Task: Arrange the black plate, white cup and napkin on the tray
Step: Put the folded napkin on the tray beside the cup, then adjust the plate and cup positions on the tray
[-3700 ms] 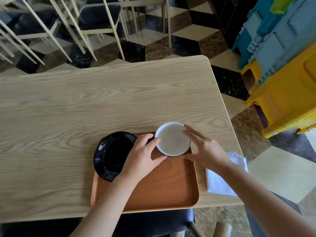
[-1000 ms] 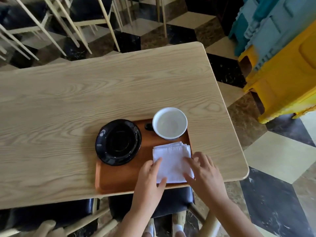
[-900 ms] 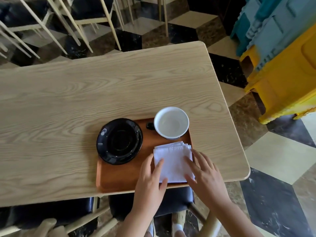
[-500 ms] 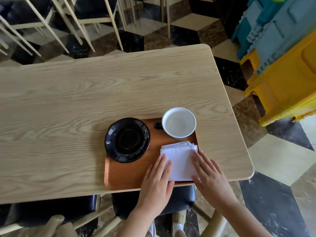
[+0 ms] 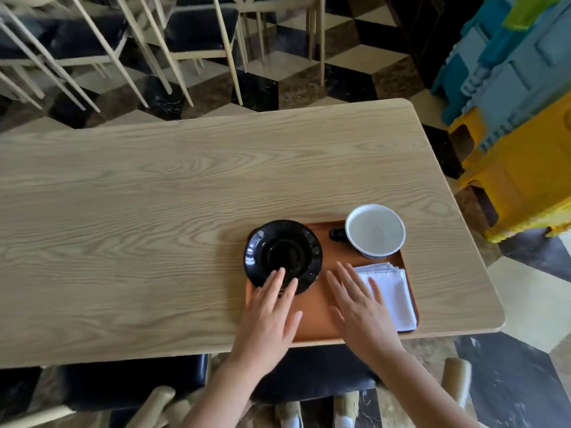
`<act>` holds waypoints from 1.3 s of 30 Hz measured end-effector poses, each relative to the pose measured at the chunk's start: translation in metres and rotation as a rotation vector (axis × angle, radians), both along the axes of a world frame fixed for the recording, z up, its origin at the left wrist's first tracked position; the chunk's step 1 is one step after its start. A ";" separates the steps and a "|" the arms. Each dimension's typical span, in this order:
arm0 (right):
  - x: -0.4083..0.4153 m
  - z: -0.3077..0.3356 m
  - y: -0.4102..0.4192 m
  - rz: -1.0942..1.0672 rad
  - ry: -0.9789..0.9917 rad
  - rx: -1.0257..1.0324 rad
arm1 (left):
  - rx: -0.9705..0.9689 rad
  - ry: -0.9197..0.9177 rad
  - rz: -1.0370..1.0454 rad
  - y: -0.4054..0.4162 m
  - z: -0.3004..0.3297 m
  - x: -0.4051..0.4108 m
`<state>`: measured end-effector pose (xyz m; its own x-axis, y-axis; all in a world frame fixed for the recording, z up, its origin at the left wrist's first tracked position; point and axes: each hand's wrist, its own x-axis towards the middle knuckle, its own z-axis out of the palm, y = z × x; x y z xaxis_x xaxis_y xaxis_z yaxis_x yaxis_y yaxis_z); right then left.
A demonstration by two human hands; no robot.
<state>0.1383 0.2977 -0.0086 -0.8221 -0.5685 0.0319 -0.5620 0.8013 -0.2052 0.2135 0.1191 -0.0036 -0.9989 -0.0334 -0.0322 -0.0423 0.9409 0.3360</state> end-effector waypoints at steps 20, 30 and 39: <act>-0.005 -0.007 -0.041 0.091 0.127 -0.136 | -0.085 -0.036 0.002 -0.053 -0.012 0.020; 0.023 -0.015 -0.030 0.089 0.111 -0.142 | -0.055 -0.044 -0.048 -0.053 -0.013 0.053; 0.026 -0.018 -0.028 0.081 0.077 -0.167 | -0.043 -0.045 -0.045 -0.053 -0.013 0.054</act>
<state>0.1643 0.2701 -0.0266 -0.7651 -0.6144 0.1926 -0.6428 0.7110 -0.2853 0.2678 0.0662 -0.0166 -0.9970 0.0088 -0.0766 -0.0142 0.9558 0.2936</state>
